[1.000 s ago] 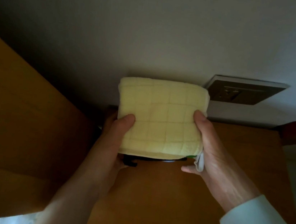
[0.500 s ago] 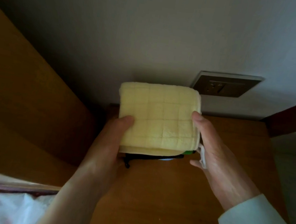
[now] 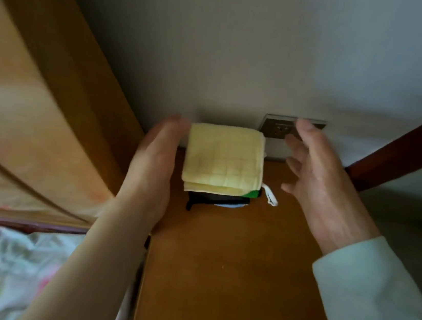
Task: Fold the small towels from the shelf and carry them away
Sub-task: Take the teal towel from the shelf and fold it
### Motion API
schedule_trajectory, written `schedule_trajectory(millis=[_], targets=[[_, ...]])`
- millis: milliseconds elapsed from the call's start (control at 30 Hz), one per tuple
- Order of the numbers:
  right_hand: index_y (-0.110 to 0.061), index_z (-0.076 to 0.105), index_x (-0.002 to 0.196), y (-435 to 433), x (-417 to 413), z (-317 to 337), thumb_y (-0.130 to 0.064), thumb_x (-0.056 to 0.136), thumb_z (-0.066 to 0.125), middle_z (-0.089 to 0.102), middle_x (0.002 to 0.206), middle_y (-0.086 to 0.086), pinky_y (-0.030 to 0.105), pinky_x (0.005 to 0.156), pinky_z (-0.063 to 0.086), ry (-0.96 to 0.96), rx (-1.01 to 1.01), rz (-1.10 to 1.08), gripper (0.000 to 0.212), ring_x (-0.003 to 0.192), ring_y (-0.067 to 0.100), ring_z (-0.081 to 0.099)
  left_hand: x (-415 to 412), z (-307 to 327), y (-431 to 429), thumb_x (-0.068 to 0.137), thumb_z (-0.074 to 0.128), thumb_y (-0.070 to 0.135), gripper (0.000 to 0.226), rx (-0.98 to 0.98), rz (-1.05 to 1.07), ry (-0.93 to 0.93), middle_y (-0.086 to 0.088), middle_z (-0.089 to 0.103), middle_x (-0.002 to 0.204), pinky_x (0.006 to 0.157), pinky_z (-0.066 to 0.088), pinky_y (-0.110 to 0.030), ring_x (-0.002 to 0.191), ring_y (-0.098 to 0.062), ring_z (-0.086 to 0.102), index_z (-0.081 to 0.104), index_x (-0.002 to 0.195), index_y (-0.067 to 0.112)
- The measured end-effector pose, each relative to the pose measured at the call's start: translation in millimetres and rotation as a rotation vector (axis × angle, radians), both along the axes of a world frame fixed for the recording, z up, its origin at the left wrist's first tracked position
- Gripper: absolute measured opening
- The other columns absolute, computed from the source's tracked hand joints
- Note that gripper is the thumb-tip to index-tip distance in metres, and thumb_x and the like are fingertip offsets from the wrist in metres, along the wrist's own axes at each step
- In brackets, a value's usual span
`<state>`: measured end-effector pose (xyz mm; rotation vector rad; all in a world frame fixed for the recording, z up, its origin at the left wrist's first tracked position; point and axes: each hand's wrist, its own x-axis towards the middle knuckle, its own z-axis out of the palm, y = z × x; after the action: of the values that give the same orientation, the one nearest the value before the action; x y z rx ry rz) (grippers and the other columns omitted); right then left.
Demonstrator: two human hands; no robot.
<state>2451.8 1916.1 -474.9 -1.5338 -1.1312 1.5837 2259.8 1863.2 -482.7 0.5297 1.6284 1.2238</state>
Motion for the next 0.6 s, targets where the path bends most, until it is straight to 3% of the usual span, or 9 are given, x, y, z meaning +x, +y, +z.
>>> schedule_trajectory(millis=[33,100,167,267,400,500,567,600], targets=[[-0.064,0.049,0.125,-3,1,14,-0.08,0.079,0.052,0.041,0.156,-0.016,0.046,0.09,0.04,0.022,0.029,0.008,0.05,0.139,0.017,0.038,1,16,-3,0.095,0.059,0.045,0.016,0.047,0.021,-0.01,0.033,0.07,0.084,0.079,0.041,-0.028,0.083,0.012,0.063,0.074,0.09,0.049],[-0.062,0.045,0.134,-12,4,41,-0.077,0.083,0.05,0.043,0.153,-0.021,0.043,0.09,0.04,0.057,0.093,0.025,0.053,0.136,0.012,0.038,-1,46,-12,0.084,0.065,0.052,0.035,0.115,0.036,-0.004,0.025,0.067,0.117,0.089,0.044,-0.029,0.111,0.0,0.06,0.067,0.118,0.045],[-0.064,0.041,0.137,-23,5,73,-0.076,0.087,0.047,0.042,0.153,-0.023,0.043,0.096,0.041,0.072,0.163,0.061,0.052,0.135,0.008,0.04,-3,81,-20,0.075,0.066,0.056,0.04,0.208,0.008,0.039,0.019,0.065,0.131,0.104,0.044,-0.033,0.125,-0.006,0.057,0.068,0.115,0.05],[-0.063,0.041,0.138,-48,4,129,-0.08,0.079,0.049,0.04,0.155,-0.023,0.042,0.104,0.039,0.12,0.26,0.087,0.062,0.137,0.004,0.04,-2,147,-42,0.072,0.064,0.058,0.039,0.35,-0.078,0.077,0.018,0.062,0.136,0.114,0.04,-0.038,0.132,-0.007,0.054,0.066,0.111,0.057],[-0.063,0.045,0.135,-79,4,208,-0.082,0.077,0.049,0.047,0.146,-0.032,0.039,0.107,0.04,0.179,0.359,0.117,0.061,0.138,-0.001,0.043,-5,232,-71,0.076,0.064,0.055,0.054,0.55,-0.11,0.136,0.017,0.06,0.143,0.117,0.038,-0.042,0.135,-0.006,0.054,0.061,0.13,0.048],[-0.052,0.047,0.141,-100,4,262,-0.076,0.08,0.054,0.048,0.149,-0.025,0.05,0.117,0.034,0.238,0.411,0.113,0.066,0.139,-0.001,0.046,-7,293,-98,0.085,0.062,0.039,0.051,0.696,-0.088,0.1,0.011,0.066,0.136,0.109,0.047,-0.038,0.13,-0.011,0.06,0.061,0.135,0.03],[-0.049,0.047,0.142,-116,2,300,-0.084,0.069,0.061,0.048,0.15,-0.023,0.051,0.117,0.034,0.27,0.446,0.13,0.082,0.139,0.001,0.046,-9,331,-117,0.084,0.062,0.031,0.044,0.764,-0.07,0.055,0.011,0.071,0.127,0.101,0.052,-0.033,0.123,-0.011,0.064,0.062,0.128,0.028],[-0.051,0.048,0.14,-126,0,317,-0.089,0.061,0.063,0.049,0.149,-0.024,0.047,0.115,0.035,0.29,0.44,0.132,0.089,0.139,0.001,0.046,-10,347,-129,0.081,0.063,0.033,0.046,0.77,-0.063,0.043,0.009,0.07,0.13,0.104,0.05,-0.036,0.126,-0.014,0.063,0.063,0.127,0.028]])
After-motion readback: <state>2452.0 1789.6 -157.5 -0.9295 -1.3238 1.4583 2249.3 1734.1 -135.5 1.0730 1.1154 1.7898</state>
